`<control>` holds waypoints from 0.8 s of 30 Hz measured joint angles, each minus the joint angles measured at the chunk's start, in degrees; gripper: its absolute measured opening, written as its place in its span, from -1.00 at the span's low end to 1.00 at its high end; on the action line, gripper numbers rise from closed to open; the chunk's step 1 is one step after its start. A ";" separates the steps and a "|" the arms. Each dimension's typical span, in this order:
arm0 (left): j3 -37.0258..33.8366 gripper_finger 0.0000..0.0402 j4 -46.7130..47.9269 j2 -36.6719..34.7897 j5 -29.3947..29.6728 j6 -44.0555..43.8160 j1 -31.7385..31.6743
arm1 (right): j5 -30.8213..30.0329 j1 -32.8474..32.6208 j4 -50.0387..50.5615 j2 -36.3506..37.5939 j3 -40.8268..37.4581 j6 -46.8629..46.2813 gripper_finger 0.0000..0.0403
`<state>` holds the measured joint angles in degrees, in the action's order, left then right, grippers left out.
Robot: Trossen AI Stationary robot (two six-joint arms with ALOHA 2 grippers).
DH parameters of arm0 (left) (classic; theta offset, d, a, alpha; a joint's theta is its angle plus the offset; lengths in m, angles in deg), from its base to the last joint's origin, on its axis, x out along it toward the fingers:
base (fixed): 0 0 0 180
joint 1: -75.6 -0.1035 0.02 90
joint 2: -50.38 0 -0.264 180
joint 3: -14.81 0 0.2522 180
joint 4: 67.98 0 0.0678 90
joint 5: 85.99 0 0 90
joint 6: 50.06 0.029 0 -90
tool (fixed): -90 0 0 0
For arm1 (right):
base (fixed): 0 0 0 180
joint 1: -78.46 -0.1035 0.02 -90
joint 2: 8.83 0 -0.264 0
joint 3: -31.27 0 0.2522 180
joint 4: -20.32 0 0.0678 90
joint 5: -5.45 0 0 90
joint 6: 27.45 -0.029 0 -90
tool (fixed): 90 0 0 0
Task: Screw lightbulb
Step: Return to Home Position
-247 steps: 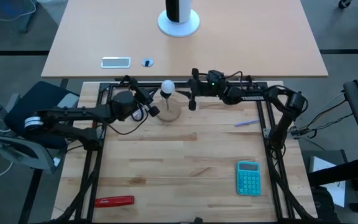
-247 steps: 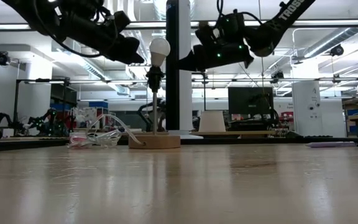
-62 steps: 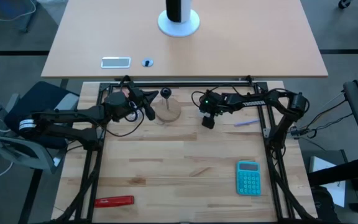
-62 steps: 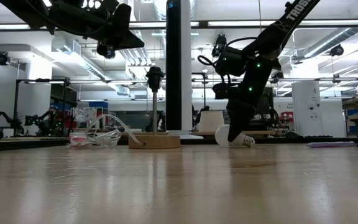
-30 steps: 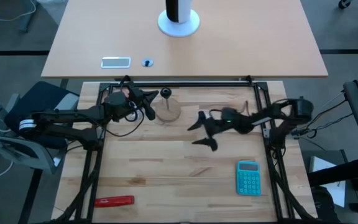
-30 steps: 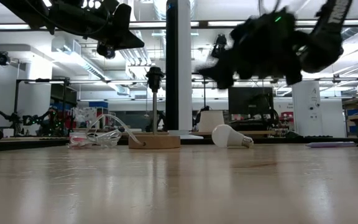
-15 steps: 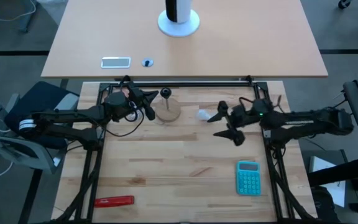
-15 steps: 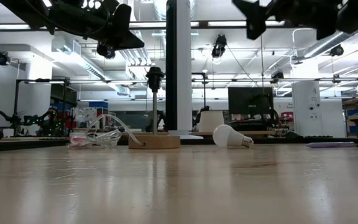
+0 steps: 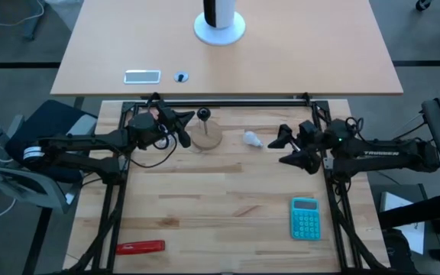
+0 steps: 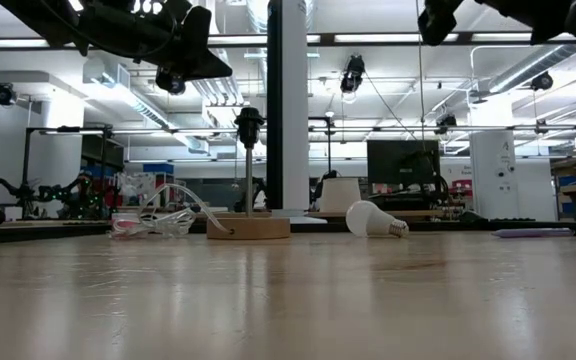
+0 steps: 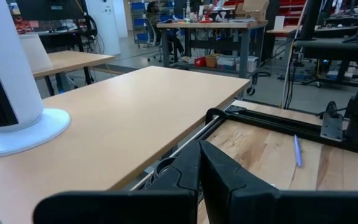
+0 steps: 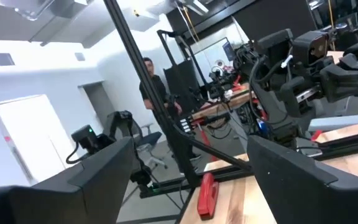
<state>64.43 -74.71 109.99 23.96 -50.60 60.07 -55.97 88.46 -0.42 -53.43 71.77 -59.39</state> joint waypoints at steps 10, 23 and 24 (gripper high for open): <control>0.00 -1.00 -0.01 0.00 0.00 0.01 0.01 | -0.02 0.00 0.02 -1.80 0.00 -0.04 0.48; 0.00 -1.00 -0.01 0.00 -0.02 0.00 0.01 | -0.07 -2.23 19.89 12.67 -5.46 29.13 0.54; 0.00 -1.00 -0.01 0.00 -0.01 0.00 0.00 | -0.30 -2.21 19.90 14.55 -6.99 30.87 0.54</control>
<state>64.43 -74.71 109.99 23.95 -50.60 60.08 -56.27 86.26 19.48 -38.87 64.79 -28.52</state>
